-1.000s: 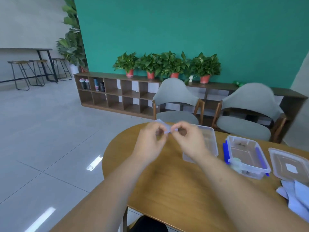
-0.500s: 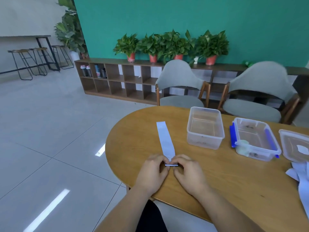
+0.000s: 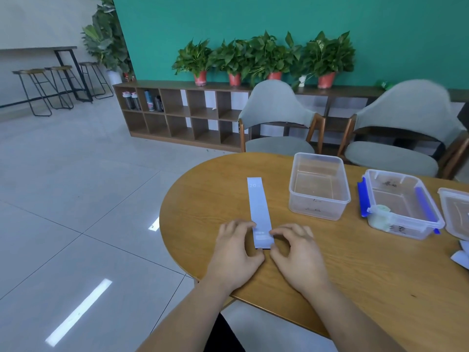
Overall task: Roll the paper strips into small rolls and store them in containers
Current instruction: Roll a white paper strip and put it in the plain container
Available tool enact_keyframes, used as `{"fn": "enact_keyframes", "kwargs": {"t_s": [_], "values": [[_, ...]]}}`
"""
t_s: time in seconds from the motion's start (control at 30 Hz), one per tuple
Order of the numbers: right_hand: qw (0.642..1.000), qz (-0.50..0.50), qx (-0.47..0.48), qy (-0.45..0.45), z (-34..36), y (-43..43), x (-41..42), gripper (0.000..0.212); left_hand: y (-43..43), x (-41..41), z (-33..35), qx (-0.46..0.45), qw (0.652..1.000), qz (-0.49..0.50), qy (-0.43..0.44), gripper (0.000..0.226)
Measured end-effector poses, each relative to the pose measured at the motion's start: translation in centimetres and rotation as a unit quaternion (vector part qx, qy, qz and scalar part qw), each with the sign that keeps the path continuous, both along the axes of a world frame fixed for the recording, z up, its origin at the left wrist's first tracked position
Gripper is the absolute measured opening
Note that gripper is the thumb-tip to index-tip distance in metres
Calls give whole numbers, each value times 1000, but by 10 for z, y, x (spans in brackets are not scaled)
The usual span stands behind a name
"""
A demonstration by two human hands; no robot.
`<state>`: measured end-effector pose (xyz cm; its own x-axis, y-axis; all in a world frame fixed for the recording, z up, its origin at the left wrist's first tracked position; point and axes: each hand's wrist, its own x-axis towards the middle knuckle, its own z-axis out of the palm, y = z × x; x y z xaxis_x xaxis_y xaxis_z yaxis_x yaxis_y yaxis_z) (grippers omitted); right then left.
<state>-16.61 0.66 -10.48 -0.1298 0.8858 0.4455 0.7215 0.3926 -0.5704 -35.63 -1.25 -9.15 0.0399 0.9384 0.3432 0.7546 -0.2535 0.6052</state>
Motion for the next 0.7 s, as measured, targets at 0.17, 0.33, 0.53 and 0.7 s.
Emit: {"fn": "enact_keyframes", "kwargs": {"t_s": [0.17,0.33,0.53,0.7], "values": [[999,-2,-6,-47,-1,0,-3,34,2,-2,0,-28,999,-16,10,62],[1000,4,-11,-1,0,1,-1,33,1,-3,1,-9,1000,-17,1,57],[999,44,-11,11,2,0,0,37,-1,-6,1,14,998,-32,-56,45],[999,44,-17,16,2,0,1,24,-2,-4,0,23,997,-29,-67,31]]}}
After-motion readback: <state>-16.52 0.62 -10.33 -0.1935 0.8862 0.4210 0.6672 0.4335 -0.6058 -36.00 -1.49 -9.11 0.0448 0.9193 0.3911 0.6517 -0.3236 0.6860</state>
